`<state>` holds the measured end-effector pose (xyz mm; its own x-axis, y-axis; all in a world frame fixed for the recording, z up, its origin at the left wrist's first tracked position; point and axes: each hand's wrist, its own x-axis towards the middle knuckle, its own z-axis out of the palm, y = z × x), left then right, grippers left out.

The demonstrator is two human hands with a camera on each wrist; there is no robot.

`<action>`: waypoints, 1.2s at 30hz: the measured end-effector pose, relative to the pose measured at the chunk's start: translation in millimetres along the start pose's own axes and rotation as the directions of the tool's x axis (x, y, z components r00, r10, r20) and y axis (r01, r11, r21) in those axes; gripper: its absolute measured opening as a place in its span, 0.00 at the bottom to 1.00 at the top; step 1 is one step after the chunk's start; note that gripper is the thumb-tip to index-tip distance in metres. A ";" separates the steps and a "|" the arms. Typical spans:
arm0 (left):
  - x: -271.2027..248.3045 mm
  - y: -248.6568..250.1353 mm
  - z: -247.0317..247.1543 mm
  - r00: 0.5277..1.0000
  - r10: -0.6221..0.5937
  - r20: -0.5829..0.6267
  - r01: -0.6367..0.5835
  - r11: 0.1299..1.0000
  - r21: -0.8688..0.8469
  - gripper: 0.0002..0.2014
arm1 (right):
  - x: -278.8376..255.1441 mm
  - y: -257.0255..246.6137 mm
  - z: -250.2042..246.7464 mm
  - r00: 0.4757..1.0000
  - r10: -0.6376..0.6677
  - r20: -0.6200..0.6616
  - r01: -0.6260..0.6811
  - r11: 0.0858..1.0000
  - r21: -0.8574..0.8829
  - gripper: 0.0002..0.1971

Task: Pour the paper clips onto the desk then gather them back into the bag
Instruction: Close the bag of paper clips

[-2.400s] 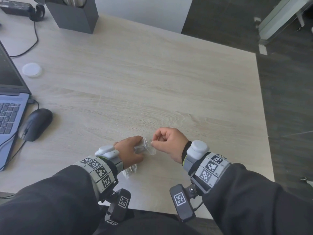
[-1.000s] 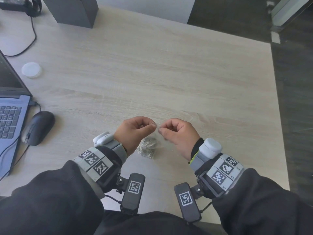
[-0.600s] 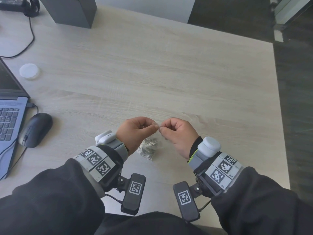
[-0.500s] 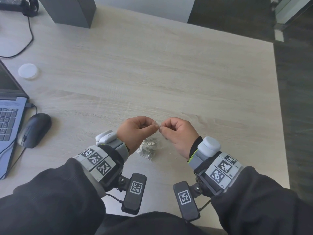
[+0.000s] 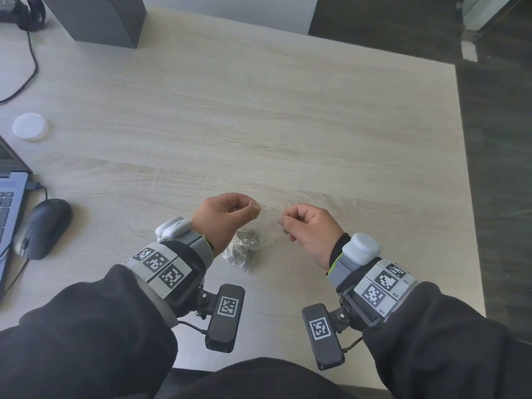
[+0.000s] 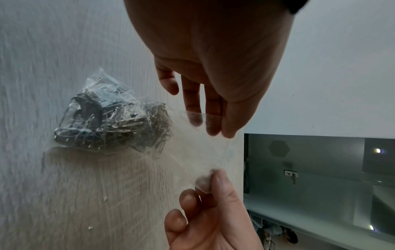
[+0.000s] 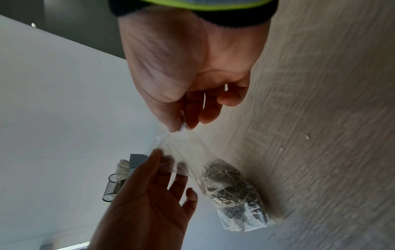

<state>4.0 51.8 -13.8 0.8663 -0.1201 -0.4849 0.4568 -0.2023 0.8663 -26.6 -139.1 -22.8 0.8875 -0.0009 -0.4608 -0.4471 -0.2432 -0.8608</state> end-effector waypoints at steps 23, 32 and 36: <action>27.2 -6.1 54.4 1.000 0.023 -0.005 -0.021 0.962 0.271 0.05 | -3.0 44.8 -35.3 0.994 0.106 -0.019 -0.106 0.927 -0.360 0.12; 41.4 -23.2 88.1 0.999 0.035 -0.001 -0.030 0.846 0.533 0.11 | -8.3 53.0 -41.3 0.981 0.193 -0.007 -0.171 0.853 -0.492 0.12; 44.1 -21.4 96.1 0.999 0.031 0.015 -0.033 0.776 0.630 0.05 | -8.6 58.2 -49.8 0.974 0.225 0.003 -0.197 0.860 -0.470 0.12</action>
<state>13.0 -42.6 -65.4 0.8769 -0.1404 -0.4596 0.1986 -0.7649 0.6128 -54.6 -201.5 -58.1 0.7638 -0.0526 -0.6433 -0.5075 -0.6647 -0.5482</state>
